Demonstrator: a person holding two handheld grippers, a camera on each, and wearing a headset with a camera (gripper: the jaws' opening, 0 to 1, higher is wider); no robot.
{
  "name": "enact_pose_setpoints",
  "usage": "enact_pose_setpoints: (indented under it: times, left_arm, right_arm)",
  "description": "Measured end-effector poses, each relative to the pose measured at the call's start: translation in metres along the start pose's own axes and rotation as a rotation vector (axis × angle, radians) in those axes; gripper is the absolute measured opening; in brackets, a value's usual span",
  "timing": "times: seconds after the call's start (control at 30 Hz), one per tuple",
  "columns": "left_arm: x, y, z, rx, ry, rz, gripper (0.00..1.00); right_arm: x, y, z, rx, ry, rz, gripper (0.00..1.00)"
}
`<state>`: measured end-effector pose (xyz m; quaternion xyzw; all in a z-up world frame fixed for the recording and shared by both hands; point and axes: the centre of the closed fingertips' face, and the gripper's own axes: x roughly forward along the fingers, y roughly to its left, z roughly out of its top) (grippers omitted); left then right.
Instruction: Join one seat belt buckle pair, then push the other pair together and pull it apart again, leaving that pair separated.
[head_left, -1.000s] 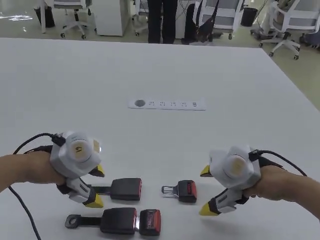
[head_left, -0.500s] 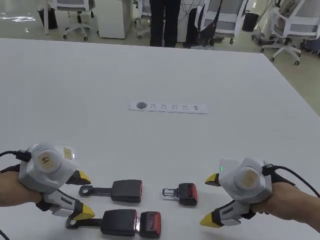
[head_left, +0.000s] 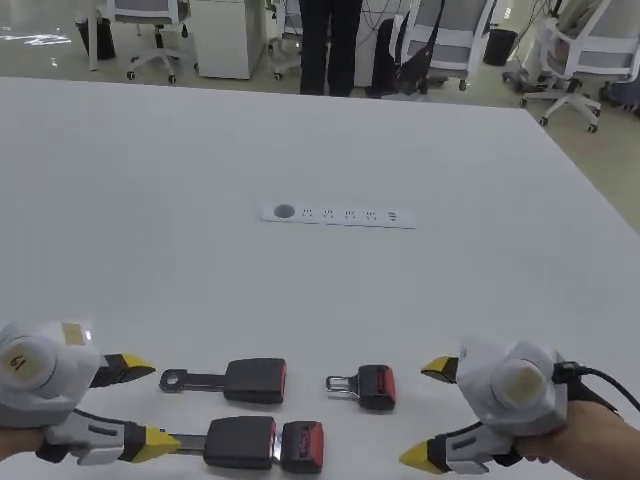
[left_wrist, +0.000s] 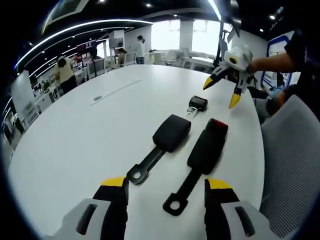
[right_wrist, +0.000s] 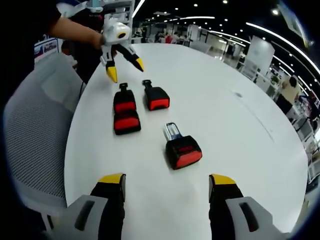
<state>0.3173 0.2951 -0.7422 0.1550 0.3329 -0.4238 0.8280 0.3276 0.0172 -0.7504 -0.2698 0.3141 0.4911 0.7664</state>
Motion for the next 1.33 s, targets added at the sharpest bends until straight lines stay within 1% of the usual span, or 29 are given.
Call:
enact_pose_setpoints:
  times: [0.1, 0.13, 0.23, 0.27, 0.3, 0.33, 0.37, 0.4, 0.47, 0.5, 0.53, 0.6, 0.67, 0.73, 0.77, 0.8, 0.83, 0.9, 1.0, 1.03, 1.07, 1.1, 1.13, 1.17, 1.2, 1.23, 1.27, 1.3, 1.33]
  left_arm:
    - [-0.003, -0.005, -0.003, -0.001, -0.024, 0.012, 0.66]
    - [-0.004, -0.009, -0.001, -0.011, -0.045, 0.011, 0.66]
    - [-0.005, -0.013, -0.001, -0.041, -0.084, 0.014, 0.69]
    - [-0.005, -0.011, -0.005, -0.044, -0.091, 0.014, 0.71]
    - [-0.004, -0.012, -0.008, -0.049, -0.098, 0.016, 0.72]
    - [-0.005, -0.02, -0.004, -0.049, -0.103, 0.013, 0.73]
    - [-0.004, -0.023, -0.004, -0.056, -0.103, 0.012, 0.76]
    - [-0.002, -0.019, -0.013, -0.062, -0.102, 0.013, 0.79]
    - [-0.001, -0.02, -0.018, -0.065, -0.101, 0.018, 0.84]
    - [-0.001, -0.02, -0.019, -0.064, -0.105, 0.017, 0.85]
    - [-0.002, -0.024, -0.019, -0.066, -0.109, 0.019, 0.85]
    - [-0.001, -0.027, -0.019, -0.066, -0.115, 0.022, 0.87]
    - [-0.002, -0.032, -0.016, -0.068, -0.13, 0.024, 0.88]
    - [-0.001, -0.031, -0.016, -0.072, -0.15, 0.032, 0.9]
    - [-0.001, -0.03, -0.016, -0.078, -0.16, 0.042, 0.91]
    - [-0.001, -0.03, -0.014, -0.085, -0.165, 0.049, 0.92]
    - [-0.001, -0.03, -0.014, -0.093, -0.17, 0.055, 0.93]
    - [0.0, -0.028, -0.015, -0.109, -0.188, 0.058, 0.94]
    - [-0.002, -0.037, -0.009, -0.116, -0.211, 0.06, 0.96]
    - [-0.003, -0.038, -0.008, -0.117, -0.218, 0.061, 0.96]
    - [-0.002, -0.033, -0.012, -0.122, -0.223, 0.062, 0.96]
    - [-0.004, -0.033, -0.011, -0.129, -0.231, 0.067, 0.97]
    - [-0.006, -0.037, -0.007, -0.133, -0.238, 0.072, 0.97]
    - [-0.007, -0.037, -0.006, -0.135, -0.243, 0.076, 0.97]
    - [-0.007, -0.033, -0.011, -0.135, -0.252, 0.084, 0.97]
    - [-0.008, -0.032, -0.012, -0.134, -0.257, 0.088, 0.97]
    - [-0.011, -0.04, 0.0, -0.13, -0.263, 0.095, 0.97]
    - [-0.011, -0.04, 0.001, -0.13, -0.267, 0.097, 0.98]
    - [-0.01, -0.032, -0.009, -0.129, -0.271, 0.1, 0.99]
  right_arm:
    - [-0.003, 0.003, 0.003, 0.043, -0.035, -0.029, 0.72]
    - [-0.004, 0.005, 0.003, 0.044, -0.049, -0.032, 0.73]
    - [-0.005, 0.009, 0.003, 0.049, -0.074, -0.047, 0.75]
    - [-0.006, 0.01, 0.004, 0.058, -0.084, -0.049, 0.76]
    - [-0.006, 0.011, 0.003, 0.072, -0.093, -0.054, 0.78]
    - [-0.005, 0.012, 0.002, 0.081, -0.104, -0.057, 0.79]
    - [-0.006, 0.014, 0.002, 0.077, -0.108, -0.059, 0.8]
    - [-0.006, 0.017, 0.002, 0.08, -0.113, -0.06, 0.8]
    - [-0.006, 0.02, 0.0, 0.088, -0.119, -0.065, 0.83]
    - [-0.007, 0.021, 0.001, 0.094, -0.126, -0.068, 0.84]
    - [-0.008, 0.024, 0.002, 0.101, -0.141, -0.069, 0.86]
    - [-0.007, 0.026, 0.0, 0.109, -0.147, -0.077, 0.87]
    - [-0.008, 0.031, 0.004, 0.127, -0.169, -0.082, 0.91]
    - [-0.01, 0.035, 0.008, 0.149, -0.188, -0.094, 0.95]
    - [-0.004, 0.033, 0.003, 0.165, -0.196, -0.097, 0.96]
    - [-0.003, 0.034, 0.003, 0.171, -0.201, -0.099, 0.98]
    - [-0.007, 0.038, 0.008, 0.178, -0.203, -0.098, 0.99]
    - [-0.007, 0.042, 0.011, 0.189, -0.217, -0.101, 0.99]
    - [-0.009, 0.045, 0.017, 0.205, -0.242, -0.112, 0.99]
    - [-0.005, 0.043, 0.014, 0.216, -0.256, -0.117, 0.99]
    - [-0.005, 0.043, 0.015, 0.224, -0.262, -0.118, 0.99]
    - [-0.008, 0.044, 0.02, 0.231, -0.274, -0.126, 0.99]
    - [-0.009, 0.044, 0.022, 0.228, -0.289, -0.133, 0.99]
    - [-0.009, 0.043, 0.022, 0.224, -0.305, -0.141, 0.99]
    - [-0.009, 0.043, 0.023, 0.223, -0.314, -0.147, 0.99]
    - [-0.01, 0.043, 0.026, 0.221, -0.334, -0.154, 0.99]
    - [-0.011, 0.043, 0.028, 0.22, -0.351, -0.16, 0.99]
    - [-0.011, 0.043, 0.026, 0.226, -0.352, -0.16, 0.99]
    - [-0.011, 0.042, 0.026, 0.228, -0.351, -0.162, 0.99]
